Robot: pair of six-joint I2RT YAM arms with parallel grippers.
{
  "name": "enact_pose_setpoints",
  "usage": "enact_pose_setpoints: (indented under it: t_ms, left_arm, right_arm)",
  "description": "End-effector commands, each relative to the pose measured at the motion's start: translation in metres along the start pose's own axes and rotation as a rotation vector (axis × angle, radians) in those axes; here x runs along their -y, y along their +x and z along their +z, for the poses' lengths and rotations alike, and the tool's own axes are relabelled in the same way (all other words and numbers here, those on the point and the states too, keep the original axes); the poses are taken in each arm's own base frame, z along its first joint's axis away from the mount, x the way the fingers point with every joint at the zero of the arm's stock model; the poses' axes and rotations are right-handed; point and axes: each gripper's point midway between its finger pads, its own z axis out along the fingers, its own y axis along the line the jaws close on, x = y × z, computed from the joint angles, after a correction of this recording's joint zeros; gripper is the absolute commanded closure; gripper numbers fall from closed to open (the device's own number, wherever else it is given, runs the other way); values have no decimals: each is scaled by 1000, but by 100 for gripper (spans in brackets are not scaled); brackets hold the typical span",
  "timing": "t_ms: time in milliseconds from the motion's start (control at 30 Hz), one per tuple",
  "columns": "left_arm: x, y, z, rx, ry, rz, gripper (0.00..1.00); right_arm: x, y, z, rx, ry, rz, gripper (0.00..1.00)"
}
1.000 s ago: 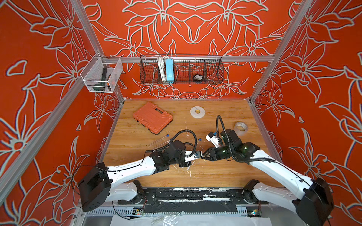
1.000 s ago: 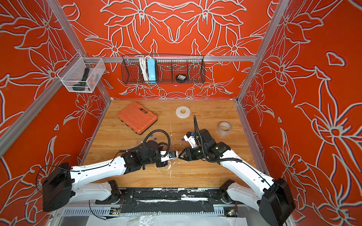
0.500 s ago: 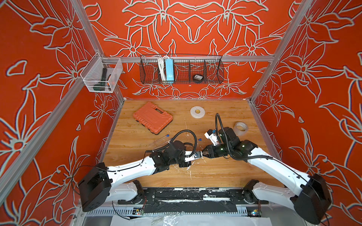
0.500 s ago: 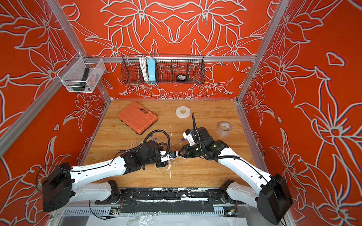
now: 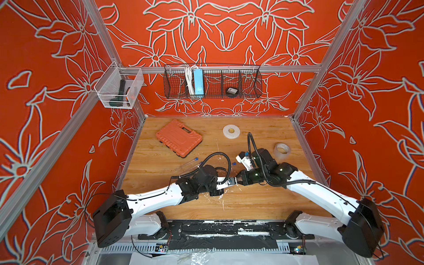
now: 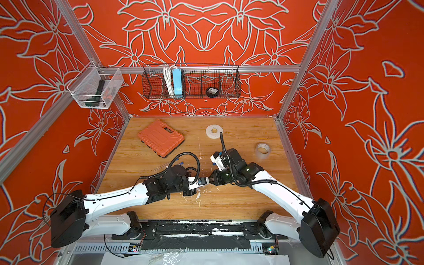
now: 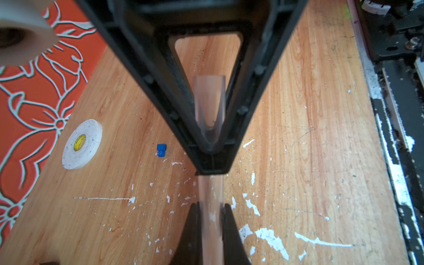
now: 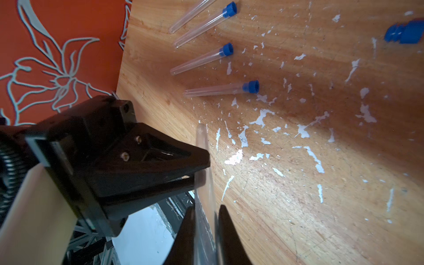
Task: Insert stoppers into test tubes
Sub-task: Pick up the test tube at the center of the board.
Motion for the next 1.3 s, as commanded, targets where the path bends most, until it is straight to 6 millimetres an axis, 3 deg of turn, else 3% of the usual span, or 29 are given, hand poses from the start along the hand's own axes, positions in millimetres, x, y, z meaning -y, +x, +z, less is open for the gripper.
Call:
enact_pose_setpoints:
  t_ms: [0, 100, 233, 433, 700, 1067, 1133, 1267]
  left_arm:
    - [-7, -2, -1, 0, -21, -11, 100]
    - [-10, -3, -2, 6, -37, -14, 91]
    - [-13, -3, -4, 15, -57, -12, 71]
    - [-11, -5, -8, 40, -51, -7, 65]
    - [-9, -11, -12, 78, -43, 0, 71]
    - [-9, -16, -16, 104, -46, 13, 90]
    - [-10, -19, -19, 113, -49, 17, 94]
    - [-16, -28, -25, 129, -68, 9, 100]
  right_arm:
    - [-2, -5, -4, 11, 19, -6, 89]
    - [-5, -3, -5, 1, 7, -8, 94]
    - [-14, -4, -11, 7, -26, -14, 98]
    - [-32, -8, -22, 20, -98, -28, 97]
    - [-42, -13, -24, 32, -156, -17, 96]
    - [-43, -14, -25, 32, -175, -8, 93]
    - [-44, -15, -26, 35, -176, -9, 84]
    - [-49, -26, -37, 74, -179, -30, 58]
